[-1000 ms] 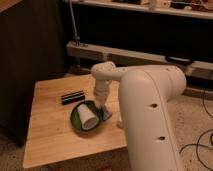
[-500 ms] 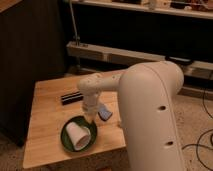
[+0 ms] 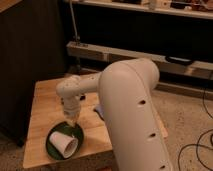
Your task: Drag the ceramic bowl in a circle
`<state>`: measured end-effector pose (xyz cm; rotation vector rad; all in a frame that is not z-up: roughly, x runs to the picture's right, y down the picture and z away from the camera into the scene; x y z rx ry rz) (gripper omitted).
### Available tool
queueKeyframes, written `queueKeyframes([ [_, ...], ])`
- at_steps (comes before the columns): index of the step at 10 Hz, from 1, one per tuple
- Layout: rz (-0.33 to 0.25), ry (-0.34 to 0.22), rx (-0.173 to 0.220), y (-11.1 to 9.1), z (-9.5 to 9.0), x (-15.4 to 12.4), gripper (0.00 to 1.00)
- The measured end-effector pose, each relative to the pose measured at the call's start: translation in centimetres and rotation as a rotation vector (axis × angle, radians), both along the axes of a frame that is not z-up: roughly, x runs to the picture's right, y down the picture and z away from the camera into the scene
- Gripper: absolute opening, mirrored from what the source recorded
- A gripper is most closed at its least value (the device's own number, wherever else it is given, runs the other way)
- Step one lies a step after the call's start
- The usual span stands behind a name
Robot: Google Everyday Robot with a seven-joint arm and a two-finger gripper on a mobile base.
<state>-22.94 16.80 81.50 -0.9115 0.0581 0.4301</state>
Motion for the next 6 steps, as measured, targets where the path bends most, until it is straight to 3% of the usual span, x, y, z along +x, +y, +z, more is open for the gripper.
queueKeyframes([
  [3,0.030,-0.017,-0.001,-3.8,2.4,-1.9,0.00],
  [6,0.083,0.044,0.008,-7.5,5.9,0.7,0.00],
])
